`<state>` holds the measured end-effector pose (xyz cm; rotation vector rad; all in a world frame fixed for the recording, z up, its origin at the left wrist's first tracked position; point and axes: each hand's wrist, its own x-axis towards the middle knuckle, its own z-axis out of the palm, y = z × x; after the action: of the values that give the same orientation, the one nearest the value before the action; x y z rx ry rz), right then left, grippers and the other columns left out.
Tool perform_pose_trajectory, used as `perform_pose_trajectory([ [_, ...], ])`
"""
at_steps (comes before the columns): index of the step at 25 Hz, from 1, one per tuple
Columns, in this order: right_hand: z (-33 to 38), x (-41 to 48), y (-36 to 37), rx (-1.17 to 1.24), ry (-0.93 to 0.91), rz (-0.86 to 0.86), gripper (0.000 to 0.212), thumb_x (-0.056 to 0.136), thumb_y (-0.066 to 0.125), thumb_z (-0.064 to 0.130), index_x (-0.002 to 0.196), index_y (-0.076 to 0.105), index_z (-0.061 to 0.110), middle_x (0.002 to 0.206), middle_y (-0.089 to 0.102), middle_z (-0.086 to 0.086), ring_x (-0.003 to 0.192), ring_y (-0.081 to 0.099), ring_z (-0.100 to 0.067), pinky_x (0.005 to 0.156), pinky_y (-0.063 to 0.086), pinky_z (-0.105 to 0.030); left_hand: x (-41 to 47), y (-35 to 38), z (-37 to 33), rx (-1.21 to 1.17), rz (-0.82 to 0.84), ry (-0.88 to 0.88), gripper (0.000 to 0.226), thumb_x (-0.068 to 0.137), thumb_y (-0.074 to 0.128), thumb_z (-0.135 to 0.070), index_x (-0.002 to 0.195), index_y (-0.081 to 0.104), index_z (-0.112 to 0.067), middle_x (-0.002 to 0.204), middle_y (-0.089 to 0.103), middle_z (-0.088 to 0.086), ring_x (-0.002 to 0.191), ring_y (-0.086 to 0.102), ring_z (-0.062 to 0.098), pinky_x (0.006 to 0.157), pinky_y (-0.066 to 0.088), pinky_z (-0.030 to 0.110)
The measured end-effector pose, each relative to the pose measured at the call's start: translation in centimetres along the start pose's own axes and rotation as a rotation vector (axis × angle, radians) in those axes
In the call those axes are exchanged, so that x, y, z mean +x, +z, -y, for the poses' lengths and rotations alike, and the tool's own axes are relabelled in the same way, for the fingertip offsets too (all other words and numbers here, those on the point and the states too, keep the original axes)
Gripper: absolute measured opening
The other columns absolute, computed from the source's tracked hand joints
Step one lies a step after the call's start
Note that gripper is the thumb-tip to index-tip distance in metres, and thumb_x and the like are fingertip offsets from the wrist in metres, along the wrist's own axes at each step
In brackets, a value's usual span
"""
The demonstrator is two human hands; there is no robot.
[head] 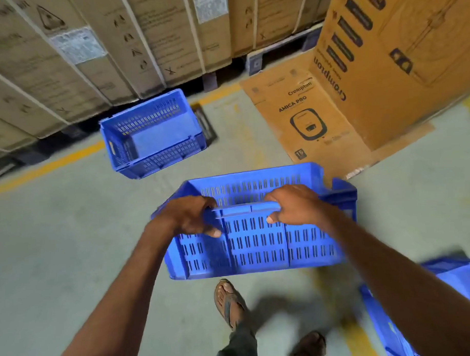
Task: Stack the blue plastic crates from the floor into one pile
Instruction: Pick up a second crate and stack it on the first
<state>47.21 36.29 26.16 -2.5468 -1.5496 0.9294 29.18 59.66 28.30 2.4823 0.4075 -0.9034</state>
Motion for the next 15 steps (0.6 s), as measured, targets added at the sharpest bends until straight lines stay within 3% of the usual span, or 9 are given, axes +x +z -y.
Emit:
perform_pose_trajectory([
  [3, 6.1, 5.1, -0.8, -0.182, -0.089, -0.176, 0.031, 0.075, 0.069, 0.048, 0.098, 0.064, 0.027, 0.087, 0.072, -0.002, 0.088, 0.068, -0.028, 0.064, 0.045, -0.032, 0.9, -0.5, 2.8, 0.062, -0.036, 0.052, 0.046, 0.073, 0.077, -0.056, 0.103, 0.055, -0.028, 0.099, 0.066, -0.005, 0.100, 0.062, 0.027, 0.078, 0.052, 0.039],
  [7, 8.4, 11.4, -3.2, -0.280, -0.124, -0.332, 0.030, 0.072, 0.076, 0.041, 0.092, 0.062, 0.024, 0.084, 0.070, 0.001, 0.088, 0.065, -0.027, 0.069, 0.044, -0.035, 2.6, -2.1, 7.9, 0.096, -0.451, -0.005, 0.022, 0.084, 0.068, -0.043, 0.092, 0.059, -0.024, 0.085, 0.070, 0.003, 0.088, 0.065, 0.034, 0.062, 0.047, 0.035],
  [10, 7.8, 16.8, -6.4, -0.337, -0.155, -0.306, 0.049, 0.058, 0.079, 0.036, 0.102, 0.059, 0.028, 0.090, 0.066, 0.005, 0.092, 0.061, -0.026, 0.069, 0.044, -0.036, 4.8, -6.4, 11.8, 0.191, -0.628, -0.020, 0.020, 0.078, 0.070, -0.039, 0.085, 0.060, -0.024, 0.073, 0.069, 0.003, 0.074, 0.065, 0.034, 0.053, 0.034, 0.031],
  [15, 7.5, 31.1, -8.7, -0.296, -0.206, -0.322, 0.032, 0.077, 0.074, 0.032, 0.092, 0.047, 0.024, 0.082, 0.069, -0.002, 0.083, 0.067, -0.030, 0.055, 0.031, -0.032, 11.1, -11.9, 20.8, 0.204, -0.717, -0.120, 0.018, 0.079, 0.071, -0.040, 0.088, 0.062, -0.026, 0.076, 0.069, 0.002, 0.075, 0.064, 0.033, 0.053, 0.030, 0.030],
])
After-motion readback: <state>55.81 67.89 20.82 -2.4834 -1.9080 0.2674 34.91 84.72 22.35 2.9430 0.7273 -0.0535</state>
